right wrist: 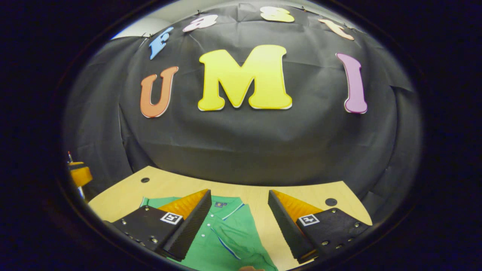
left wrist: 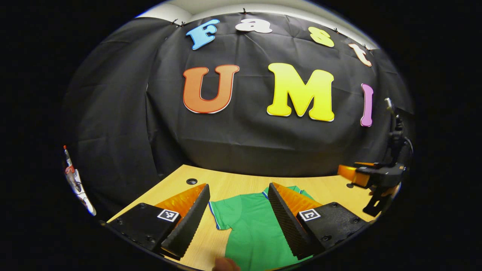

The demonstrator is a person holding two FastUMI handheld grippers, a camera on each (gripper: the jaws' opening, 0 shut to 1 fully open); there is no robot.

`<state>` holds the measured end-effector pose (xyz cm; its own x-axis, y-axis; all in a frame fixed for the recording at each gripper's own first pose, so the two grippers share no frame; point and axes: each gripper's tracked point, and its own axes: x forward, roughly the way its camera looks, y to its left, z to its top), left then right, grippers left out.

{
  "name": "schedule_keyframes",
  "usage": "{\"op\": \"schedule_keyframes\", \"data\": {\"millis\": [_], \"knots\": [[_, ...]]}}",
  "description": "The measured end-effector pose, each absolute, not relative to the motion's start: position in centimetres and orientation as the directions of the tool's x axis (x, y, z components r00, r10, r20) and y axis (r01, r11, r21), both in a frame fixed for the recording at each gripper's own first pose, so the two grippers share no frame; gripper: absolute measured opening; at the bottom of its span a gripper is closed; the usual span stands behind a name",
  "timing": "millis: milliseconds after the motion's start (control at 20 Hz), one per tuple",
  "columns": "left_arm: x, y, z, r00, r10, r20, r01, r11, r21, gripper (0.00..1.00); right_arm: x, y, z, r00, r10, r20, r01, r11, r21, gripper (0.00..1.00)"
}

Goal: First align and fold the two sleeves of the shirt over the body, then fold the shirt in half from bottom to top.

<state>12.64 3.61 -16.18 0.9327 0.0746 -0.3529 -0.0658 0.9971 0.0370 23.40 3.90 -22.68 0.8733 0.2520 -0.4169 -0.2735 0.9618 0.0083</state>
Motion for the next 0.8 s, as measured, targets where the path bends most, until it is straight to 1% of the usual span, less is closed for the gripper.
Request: {"op": "schedule_keyframes", "data": {"millis": [250, 500, 550, 600, 650, 700, 800], "knots": [[15.6, 5.6, -20.8, 0.907, 0.102, -0.410, -0.097, 0.995, 0.035, 0.99, 20.0, 1.9, -16.5, 0.906, 0.267, -0.330, -0.274, 0.961, 0.027, 0.95], [18.3, 7.8, -26.0, 0.865, 0.139, -0.482, -0.099, 0.989, 0.109, 1.00, 18.0, -0.9, -11.6, 0.935, 0.233, -0.267, -0.233, 0.972, 0.032, 0.95], [18.8, 7.9, -26.9, 0.860, 0.142, -0.490, -0.096, 0.988, 0.119, 1.00, 17.5, -1.6, -10.6, 0.941, 0.225, -0.253, -0.227, 0.974, 0.022, 0.94], [19.4, 8.1, -27.9, 0.855, 0.145, -0.499, -0.093, 0.987, 0.128, 0.99, 16.5, -2.1, -9.6, 0.945, 0.218, -0.243, -0.222, 0.975, 0.008, 0.95], [19.8, 8.4, -28.8, 0.845, 0.153, -0.512, -0.095, 0.986, 0.138, 0.99, 16.0, -2.9, -8.8, 0.950, 0.207, -0.235, -0.214, 0.977, -0.004, 0.97], [20.2, 8.7, -29.8, 0.834, 0.162, -0.528, -0.098, 0.984, 0.146, 0.99, 15.7, -3.6, -8.1, 0.954, 0.192, -0.231, -0.201, 0.979, -0.016, 0.95], [20.8, 9.0, -31.5, 0.819, 0.180, -0.544, -0.115, 0.982, 0.151, 0.99, 15.0, -5.6, -6.9, 0.961, 0.155, -0.228, -0.165, 0.986, -0.028, 0.95]]}}
